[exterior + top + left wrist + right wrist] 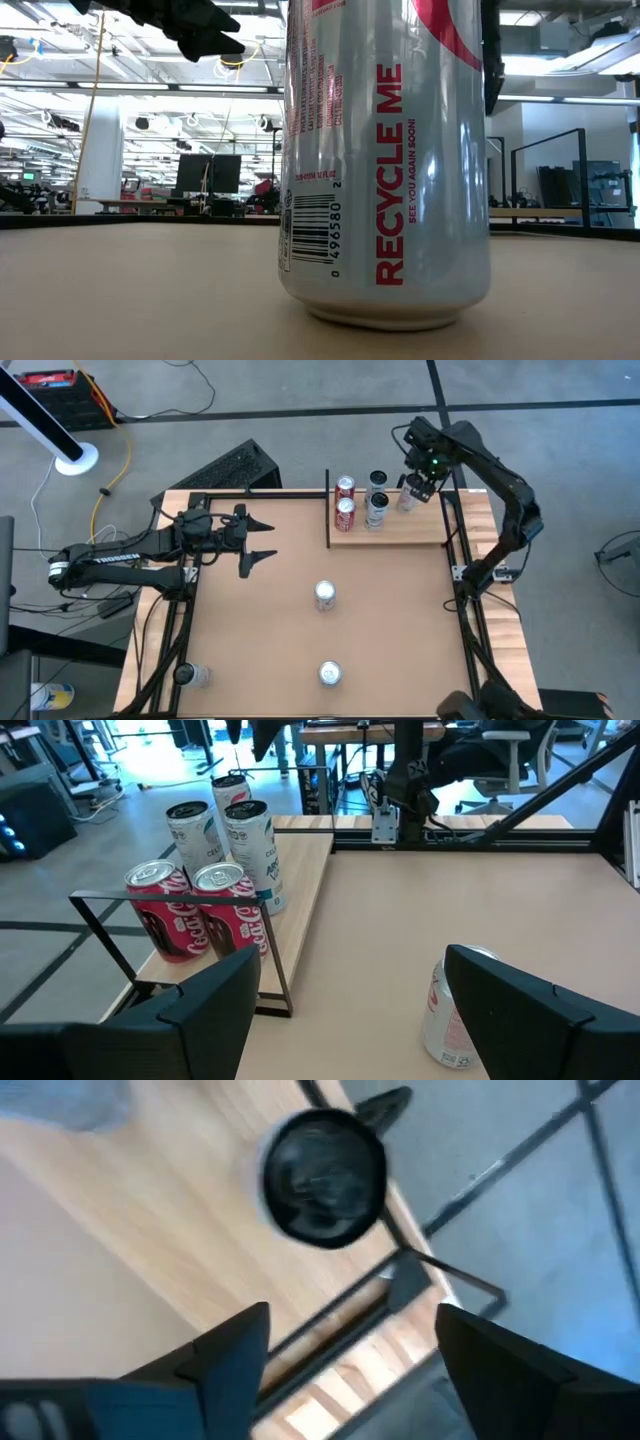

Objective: Place canned beverage on shelf
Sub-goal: Put the right pink soda can on the shelf

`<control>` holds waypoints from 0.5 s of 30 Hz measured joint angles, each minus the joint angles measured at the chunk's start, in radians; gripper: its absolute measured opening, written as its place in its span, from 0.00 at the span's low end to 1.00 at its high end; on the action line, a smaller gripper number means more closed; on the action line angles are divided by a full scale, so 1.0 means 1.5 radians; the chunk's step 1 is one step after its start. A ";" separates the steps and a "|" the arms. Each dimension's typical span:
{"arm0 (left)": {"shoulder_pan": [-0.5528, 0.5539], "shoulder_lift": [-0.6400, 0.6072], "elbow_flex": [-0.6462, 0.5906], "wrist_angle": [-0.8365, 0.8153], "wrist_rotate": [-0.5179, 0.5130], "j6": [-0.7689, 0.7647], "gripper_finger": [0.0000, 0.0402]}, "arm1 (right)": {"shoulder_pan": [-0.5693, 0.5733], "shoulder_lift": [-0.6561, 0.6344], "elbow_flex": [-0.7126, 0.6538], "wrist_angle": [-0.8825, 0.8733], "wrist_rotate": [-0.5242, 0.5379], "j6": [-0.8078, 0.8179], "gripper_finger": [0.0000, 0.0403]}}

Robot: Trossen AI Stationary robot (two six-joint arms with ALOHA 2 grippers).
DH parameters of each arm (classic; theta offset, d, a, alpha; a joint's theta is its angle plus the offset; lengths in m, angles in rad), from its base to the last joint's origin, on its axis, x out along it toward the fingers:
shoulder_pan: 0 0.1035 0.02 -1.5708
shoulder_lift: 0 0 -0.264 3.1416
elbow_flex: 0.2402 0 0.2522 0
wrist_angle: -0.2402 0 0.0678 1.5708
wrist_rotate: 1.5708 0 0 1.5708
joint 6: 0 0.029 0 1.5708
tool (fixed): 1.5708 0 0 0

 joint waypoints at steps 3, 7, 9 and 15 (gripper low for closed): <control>0.000 0.000 0.000 -0.008 0.000 0.000 0.75 | 0.000 -0.043 -0.049 0.031 -0.058 -0.002 0.65; 0.000 0.000 0.000 -0.022 0.001 0.000 0.75 | -0.013 -0.134 -0.157 0.117 -0.111 -0.002 0.37; 0.000 0.000 0.000 -0.022 0.001 0.008 0.75 | -0.019 -0.171 -0.213 0.156 -0.112 0.002 0.20; 0.000 0.000 0.000 0.005 0.002 0.023 0.75 | -0.039 -0.191 -0.316 0.269 -0.119 0.011 0.05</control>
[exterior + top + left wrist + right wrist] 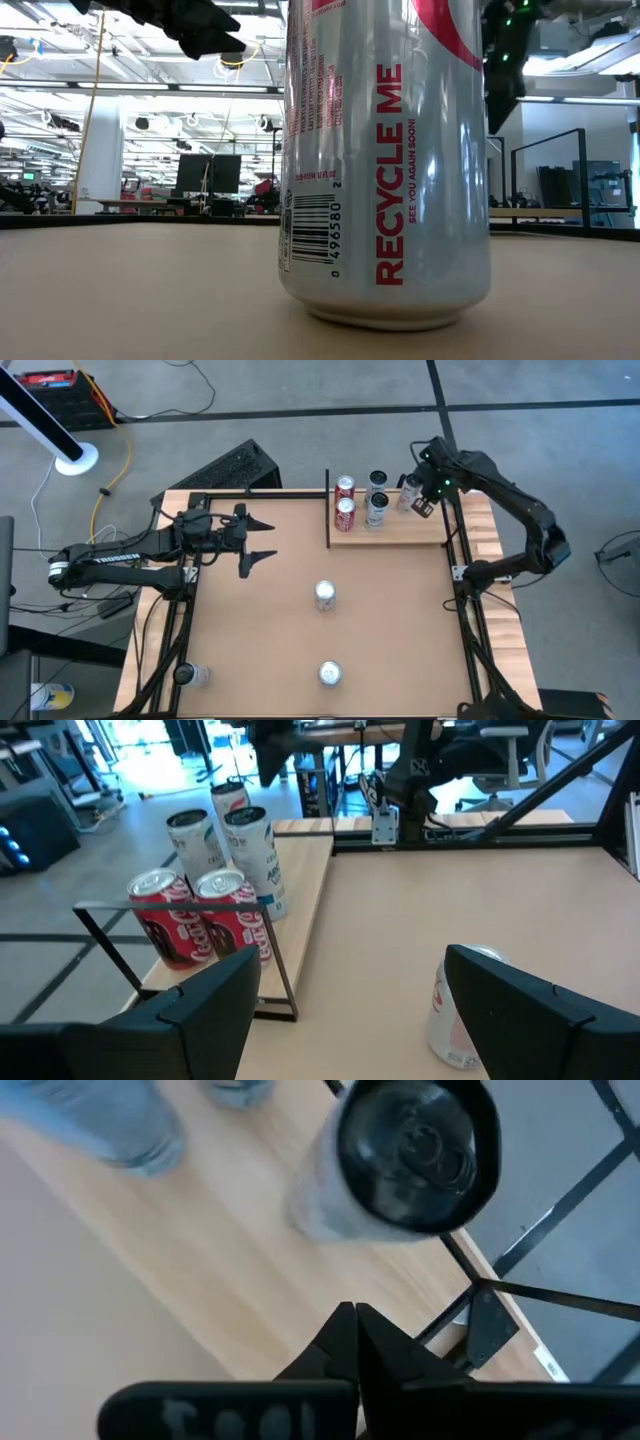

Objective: Place canned beverage on shelf
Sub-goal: Put the right pink soda can on the shelf

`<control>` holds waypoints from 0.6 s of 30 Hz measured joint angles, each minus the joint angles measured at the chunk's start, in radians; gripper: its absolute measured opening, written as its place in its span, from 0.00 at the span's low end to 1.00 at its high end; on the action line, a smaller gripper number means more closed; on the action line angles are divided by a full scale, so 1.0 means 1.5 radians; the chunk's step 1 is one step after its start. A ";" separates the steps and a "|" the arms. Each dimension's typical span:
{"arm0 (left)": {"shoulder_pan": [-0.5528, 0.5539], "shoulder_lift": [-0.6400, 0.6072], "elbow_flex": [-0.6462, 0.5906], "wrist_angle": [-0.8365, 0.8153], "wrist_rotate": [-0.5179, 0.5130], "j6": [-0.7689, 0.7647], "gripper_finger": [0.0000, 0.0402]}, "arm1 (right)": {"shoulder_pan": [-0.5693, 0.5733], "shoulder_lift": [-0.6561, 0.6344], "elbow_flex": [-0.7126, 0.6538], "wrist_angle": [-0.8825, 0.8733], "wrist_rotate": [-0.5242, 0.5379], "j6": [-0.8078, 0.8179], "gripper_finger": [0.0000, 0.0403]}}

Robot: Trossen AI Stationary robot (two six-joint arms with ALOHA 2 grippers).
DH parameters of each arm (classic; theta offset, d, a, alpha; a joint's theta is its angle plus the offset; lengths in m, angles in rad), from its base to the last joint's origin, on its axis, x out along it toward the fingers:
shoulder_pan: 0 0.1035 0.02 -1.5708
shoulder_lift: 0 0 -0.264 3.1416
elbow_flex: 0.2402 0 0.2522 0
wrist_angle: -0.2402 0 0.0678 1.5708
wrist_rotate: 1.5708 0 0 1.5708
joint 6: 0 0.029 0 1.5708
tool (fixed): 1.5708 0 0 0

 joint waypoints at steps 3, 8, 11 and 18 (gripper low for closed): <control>0.000 0.000 0.000 -0.001 0.000 -0.006 0.75 | -0.007 0.029 -0.006 0.010 0.003 0.003 0.04; 0.000 0.000 0.000 -0.020 0.006 -0.023 0.75 | -0.043 0.060 -0.006 0.050 -0.001 0.004 0.04; 0.000 0.000 0.000 -0.028 0.006 -0.024 0.75 | -0.065 0.068 -0.006 0.080 -0.013 0.002 0.04; 0.000 0.000 0.000 -0.027 -0.001 -0.023 0.75 | -0.090 0.071 -0.005 0.143 -0.073 -0.019 0.04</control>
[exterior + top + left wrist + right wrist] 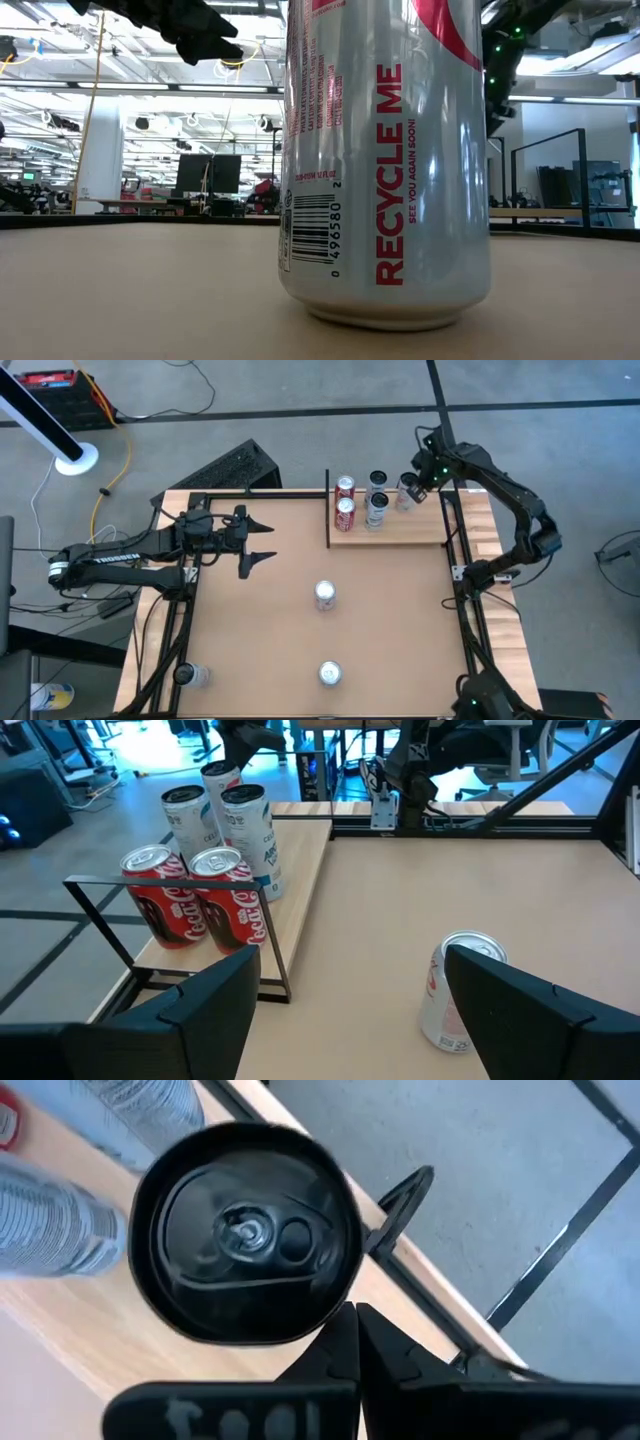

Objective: Place canned beverage on shelf
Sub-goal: Put the right pink soda can on the shelf

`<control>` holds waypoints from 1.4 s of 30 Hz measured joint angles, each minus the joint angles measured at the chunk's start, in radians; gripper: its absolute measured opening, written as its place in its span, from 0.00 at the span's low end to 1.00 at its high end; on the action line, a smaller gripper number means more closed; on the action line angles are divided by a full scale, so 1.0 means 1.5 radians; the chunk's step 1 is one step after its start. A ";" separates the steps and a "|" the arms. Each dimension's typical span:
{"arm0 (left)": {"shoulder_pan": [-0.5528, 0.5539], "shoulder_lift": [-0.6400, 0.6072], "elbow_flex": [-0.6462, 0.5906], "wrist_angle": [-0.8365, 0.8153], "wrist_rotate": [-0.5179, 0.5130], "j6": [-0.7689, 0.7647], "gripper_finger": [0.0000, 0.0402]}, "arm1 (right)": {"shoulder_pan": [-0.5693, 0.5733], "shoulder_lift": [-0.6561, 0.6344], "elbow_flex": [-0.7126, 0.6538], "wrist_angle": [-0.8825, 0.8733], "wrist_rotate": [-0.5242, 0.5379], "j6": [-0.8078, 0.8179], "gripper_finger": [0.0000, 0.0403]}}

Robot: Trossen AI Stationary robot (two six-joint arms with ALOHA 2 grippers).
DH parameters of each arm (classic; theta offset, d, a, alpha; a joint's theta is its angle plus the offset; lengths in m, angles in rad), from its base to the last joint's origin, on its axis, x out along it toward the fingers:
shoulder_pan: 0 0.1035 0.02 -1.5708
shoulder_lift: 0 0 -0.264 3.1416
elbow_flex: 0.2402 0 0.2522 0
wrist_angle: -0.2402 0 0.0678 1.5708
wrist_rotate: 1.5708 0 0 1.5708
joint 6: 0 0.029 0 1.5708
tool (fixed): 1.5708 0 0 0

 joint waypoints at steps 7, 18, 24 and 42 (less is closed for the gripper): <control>0.000 0.000 0.000 0.001 -0.001 0.000 0.75 | -0.008 0.000 0.000 0.031 0.005 -0.021 0.04; 0.000 0.000 0.000 0.005 -0.001 -0.002 0.75 | -0.008 0.000 0.000 0.071 0.005 -0.042 0.04; 0.000 0.000 0.000 0.005 -0.001 -0.009 0.75 | -0.007 0.000 0.000 0.075 0.004 -0.056 0.04; 0.000 0.000 0.000 0.005 -0.001 -0.019 0.75 | 0.009 -0.002 0.009 0.137 0.062 -0.104 0.04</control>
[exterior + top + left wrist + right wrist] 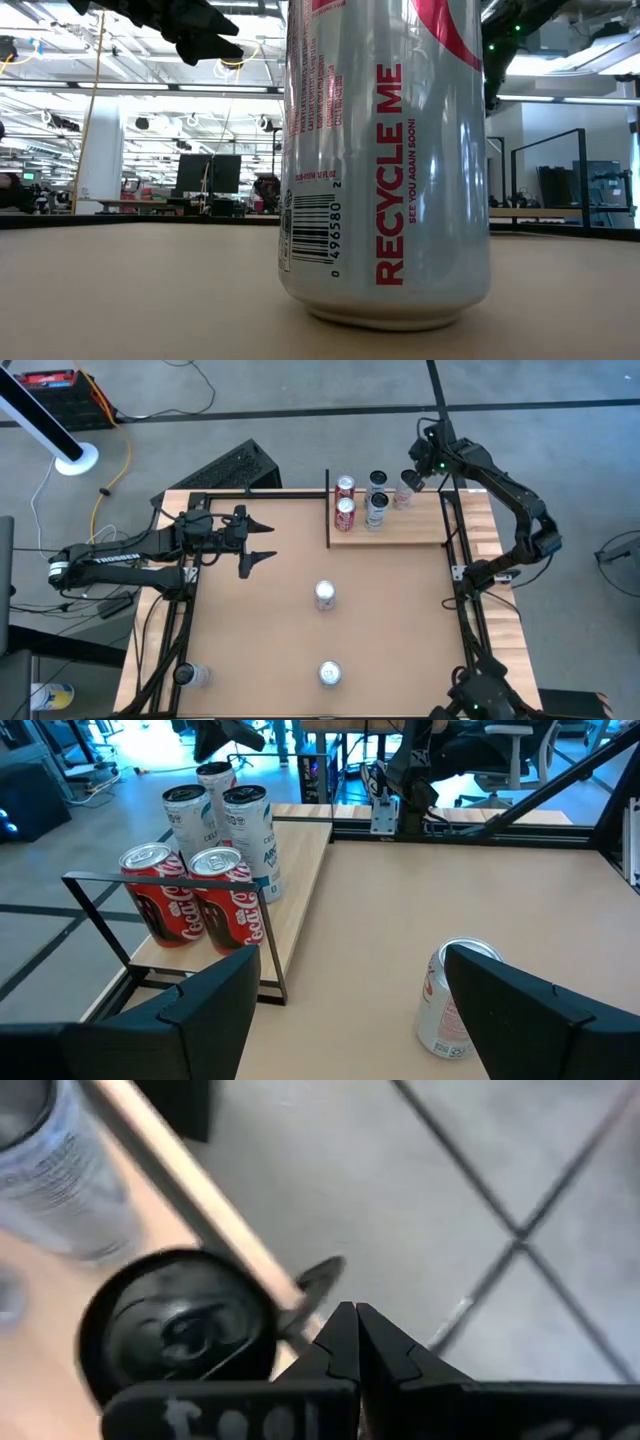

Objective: Place canned beverage on shelf
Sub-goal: Put the right pink soda can on the shelf, then put the bottom left pink soda can on the shelf

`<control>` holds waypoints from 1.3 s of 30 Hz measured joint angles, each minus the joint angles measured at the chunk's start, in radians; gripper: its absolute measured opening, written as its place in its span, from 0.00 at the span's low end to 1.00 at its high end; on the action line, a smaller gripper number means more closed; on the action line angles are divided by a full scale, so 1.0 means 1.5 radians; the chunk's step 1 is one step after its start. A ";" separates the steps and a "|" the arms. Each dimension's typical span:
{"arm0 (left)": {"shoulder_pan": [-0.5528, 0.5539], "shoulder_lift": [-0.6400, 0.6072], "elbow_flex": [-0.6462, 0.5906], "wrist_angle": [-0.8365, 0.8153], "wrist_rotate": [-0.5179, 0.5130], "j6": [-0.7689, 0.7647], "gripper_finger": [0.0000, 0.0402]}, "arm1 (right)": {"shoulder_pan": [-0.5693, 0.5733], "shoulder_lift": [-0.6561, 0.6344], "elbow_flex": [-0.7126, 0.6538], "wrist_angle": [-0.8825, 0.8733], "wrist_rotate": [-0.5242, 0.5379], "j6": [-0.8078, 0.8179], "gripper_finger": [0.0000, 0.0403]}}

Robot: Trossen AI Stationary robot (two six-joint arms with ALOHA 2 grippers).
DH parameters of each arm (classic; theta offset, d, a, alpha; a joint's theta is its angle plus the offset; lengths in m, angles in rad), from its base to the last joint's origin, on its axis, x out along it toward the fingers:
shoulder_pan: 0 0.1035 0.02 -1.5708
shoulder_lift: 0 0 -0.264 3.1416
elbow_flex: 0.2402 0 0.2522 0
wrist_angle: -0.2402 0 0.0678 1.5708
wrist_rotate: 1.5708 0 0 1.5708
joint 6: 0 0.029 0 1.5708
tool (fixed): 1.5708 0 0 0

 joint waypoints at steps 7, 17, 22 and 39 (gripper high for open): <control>0.000 0.000 0.000 -0.004 0.000 -0.001 0.75 | 0.068 -0.001 0.087 -0.077 0.099 0.011 0.04; -0.009 0.002 0.000 -0.052 0.009 -0.067 0.75 | 0.271 -0.077 0.119 -0.124 0.047 0.115 0.04; -0.057 0.010 0.000 -0.085 0.014 -0.131 0.75 | 0.435 -0.100 0.119 -0.125 0.011 0.180 0.05; -0.582 0.015 0.016 -0.204 -0.272 -0.507 0.72 | 0.880 -0.085 -0.091 0.208 0.127 0.361 0.06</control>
